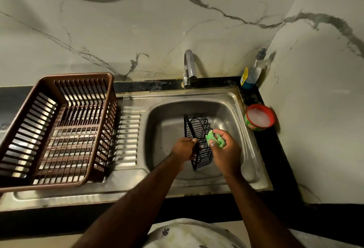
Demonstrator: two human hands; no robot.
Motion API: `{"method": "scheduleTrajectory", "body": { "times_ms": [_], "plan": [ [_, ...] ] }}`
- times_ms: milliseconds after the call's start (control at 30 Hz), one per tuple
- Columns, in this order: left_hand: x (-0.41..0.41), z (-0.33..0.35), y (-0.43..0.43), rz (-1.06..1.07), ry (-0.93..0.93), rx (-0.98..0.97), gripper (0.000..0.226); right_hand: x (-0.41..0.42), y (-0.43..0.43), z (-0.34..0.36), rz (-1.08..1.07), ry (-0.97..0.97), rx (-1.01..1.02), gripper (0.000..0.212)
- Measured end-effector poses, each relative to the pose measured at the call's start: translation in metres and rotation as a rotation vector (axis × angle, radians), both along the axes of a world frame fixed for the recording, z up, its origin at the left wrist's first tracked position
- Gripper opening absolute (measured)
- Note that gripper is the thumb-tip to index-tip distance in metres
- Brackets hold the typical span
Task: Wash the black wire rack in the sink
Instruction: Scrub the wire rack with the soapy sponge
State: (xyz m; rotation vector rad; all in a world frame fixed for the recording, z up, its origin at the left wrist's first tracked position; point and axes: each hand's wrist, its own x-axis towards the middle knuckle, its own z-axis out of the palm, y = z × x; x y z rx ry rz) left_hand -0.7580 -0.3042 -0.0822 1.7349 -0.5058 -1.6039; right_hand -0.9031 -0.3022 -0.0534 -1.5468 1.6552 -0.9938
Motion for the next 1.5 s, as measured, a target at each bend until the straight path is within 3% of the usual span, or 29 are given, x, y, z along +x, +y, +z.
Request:
{"method": "scheduleTrajectory", "body": {
  "times_ms": [300, 400, 567, 733, 833, 967, 1067, 1133, 1200, 1267, 1367, 1500],
  "plan": [
    [0.001, 0.010, 0.003, -0.095, -0.074, 0.008, 0.021, 0.023, -0.005, -0.019, 0.311, 0.290, -0.116, 0.029],
    [-0.001, 0.009, -0.002, -0.092, -0.090, 0.025, 0.020, 0.013, -0.008, -0.028, 0.325, 0.400, -0.128, 0.030],
    [-0.002, 0.007, -0.008, -0.040, -0.079, 0.059, 0.008, -0.008, -0.026, -0.029, 0.216, 0.421, -0.108, 0.028],
    [0.001, 0.006, -0.009, -0.087, -0.105, 0.052, 0.015, 0.007, -0.020, -0.026, 0.420, 0.471, -0.152, 0.012],
    [0.002, 0.006, -0.009, -0.079, -0.103, 0.056, 0.017, 0.009, -0.024, -0.024, 0.405, 0.468, -0.152, 0.013],
    [0.004, 0.013, -0.013, -0.047, -0.028, 0.113, 0.027, -0.007, -0.031, -0.016, 0.066, 0.240, 0.068, 0.021],
    [0.007, 0.015, -0.013, -0.072, -0.032, 0.121, 0.027, -0.017, -0.040, -0.018, -0.220, -0.138, 0.291, 0.023],
    [0.007, 0.013, -0.014, -0.112, 0.003, 0.130, 0.028, -0.016, -0.040, -0.016, -0.211, -0.452, 0.383, 0.028],
    [0.007, 0.010, -0.015, -0.138, -0.006, 0.124, 0.028, -0.009, -0.035, -0.009, -0.139, -0.595, 0.415, 0.034],
    [0.007, 0.008, -0.015, -0.151, -0.053, 0.086, 0.025, -0.001, -0.029, -0.006, -0.057, -0.417, 0.338, 0.034],
    [0.009, 0.005, -0.015, -0.200, -0.093, 0.052, 0.026, 0.012, -0.021, -0.010, 0.053, 0.047, 0.139, 0.029],
    [0.014, 0.004, -0.014, -0.245, -0.078, 0.025, 0.030, 0.020, -0.022, -0.024, 0.209, 0.406, -0.074, 0.015]
  ]
}}
